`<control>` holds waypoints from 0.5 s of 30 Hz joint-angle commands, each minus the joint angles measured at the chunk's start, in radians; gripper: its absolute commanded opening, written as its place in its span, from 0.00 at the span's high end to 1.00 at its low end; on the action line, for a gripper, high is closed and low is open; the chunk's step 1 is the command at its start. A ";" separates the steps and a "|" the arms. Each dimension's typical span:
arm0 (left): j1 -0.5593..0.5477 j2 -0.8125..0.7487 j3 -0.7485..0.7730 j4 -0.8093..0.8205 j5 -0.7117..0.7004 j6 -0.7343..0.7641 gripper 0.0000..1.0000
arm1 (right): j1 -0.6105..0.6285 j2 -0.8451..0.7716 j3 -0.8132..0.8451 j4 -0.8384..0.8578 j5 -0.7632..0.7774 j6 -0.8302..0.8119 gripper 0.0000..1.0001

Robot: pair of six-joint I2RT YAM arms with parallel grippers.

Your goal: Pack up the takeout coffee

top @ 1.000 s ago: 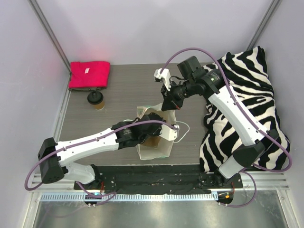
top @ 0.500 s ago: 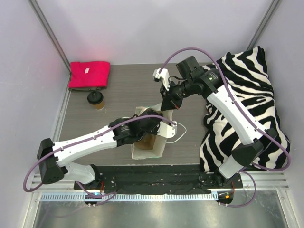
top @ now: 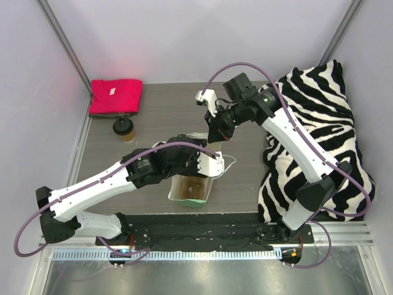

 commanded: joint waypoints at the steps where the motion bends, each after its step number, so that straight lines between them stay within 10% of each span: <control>1: 0.003 -0.023 0.128 -0.089 0.073 -0.058 0.30 | 0.004 -0.020 0.011 0.032 0.027 0.021 0.99; 15: 0.091 -0.011 0.523 -0.271 0.251 -0.276 0.22 | 0.000 -0.041 -0.014 0.061 0.057 0.017 0.99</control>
